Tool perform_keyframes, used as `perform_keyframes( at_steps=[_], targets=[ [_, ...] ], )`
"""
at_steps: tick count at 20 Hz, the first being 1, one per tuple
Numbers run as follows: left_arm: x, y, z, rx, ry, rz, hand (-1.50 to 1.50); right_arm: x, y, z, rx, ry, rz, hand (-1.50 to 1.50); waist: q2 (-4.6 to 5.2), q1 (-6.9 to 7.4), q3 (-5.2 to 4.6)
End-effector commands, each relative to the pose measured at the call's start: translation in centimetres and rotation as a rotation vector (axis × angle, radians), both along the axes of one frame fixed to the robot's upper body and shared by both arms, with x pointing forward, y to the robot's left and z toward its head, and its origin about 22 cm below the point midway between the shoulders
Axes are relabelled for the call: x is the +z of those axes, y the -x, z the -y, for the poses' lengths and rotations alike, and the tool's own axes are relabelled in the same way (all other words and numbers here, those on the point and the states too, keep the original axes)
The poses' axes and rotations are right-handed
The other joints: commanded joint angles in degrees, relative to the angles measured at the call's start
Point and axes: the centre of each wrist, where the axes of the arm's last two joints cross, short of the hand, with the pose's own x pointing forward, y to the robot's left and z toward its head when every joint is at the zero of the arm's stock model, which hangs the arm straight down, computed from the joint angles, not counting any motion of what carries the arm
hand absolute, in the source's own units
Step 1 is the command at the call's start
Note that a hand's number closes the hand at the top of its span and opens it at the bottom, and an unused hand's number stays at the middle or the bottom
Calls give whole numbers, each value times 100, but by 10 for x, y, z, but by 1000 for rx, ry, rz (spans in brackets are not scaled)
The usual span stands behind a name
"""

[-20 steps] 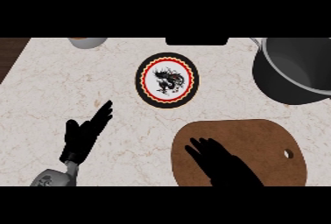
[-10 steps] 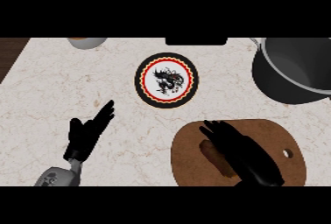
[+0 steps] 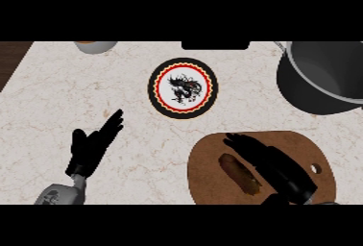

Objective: Pick the sweet potato from the cutting board and place it in the pot

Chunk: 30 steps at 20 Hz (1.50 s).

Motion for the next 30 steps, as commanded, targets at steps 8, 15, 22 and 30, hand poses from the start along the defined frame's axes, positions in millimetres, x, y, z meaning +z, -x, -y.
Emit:
perform_keyframes(
  at_steps=[8, 15, 22, 30],
  targets=[
    [2, -8, 10, 2, 3, 10, 0, -49, 1, 31, -37, -139, -135, -150, 0, -20, 0],
    [0, 8, 6, -7, 20, 12, 0, -87, -26, 15, 0, -152, -172, 150, -1, 9, 1],
    [0, 0, 12, -13, 14, -4, 0, -111, -36, 25, 70, -153, -170, 150, 17, 28, 3],
    [4, 5, -3, 36, -15, 18, 0, -102, -7, 153, -262, -461, -33, 150, 36, -218, 32]
  ],
)
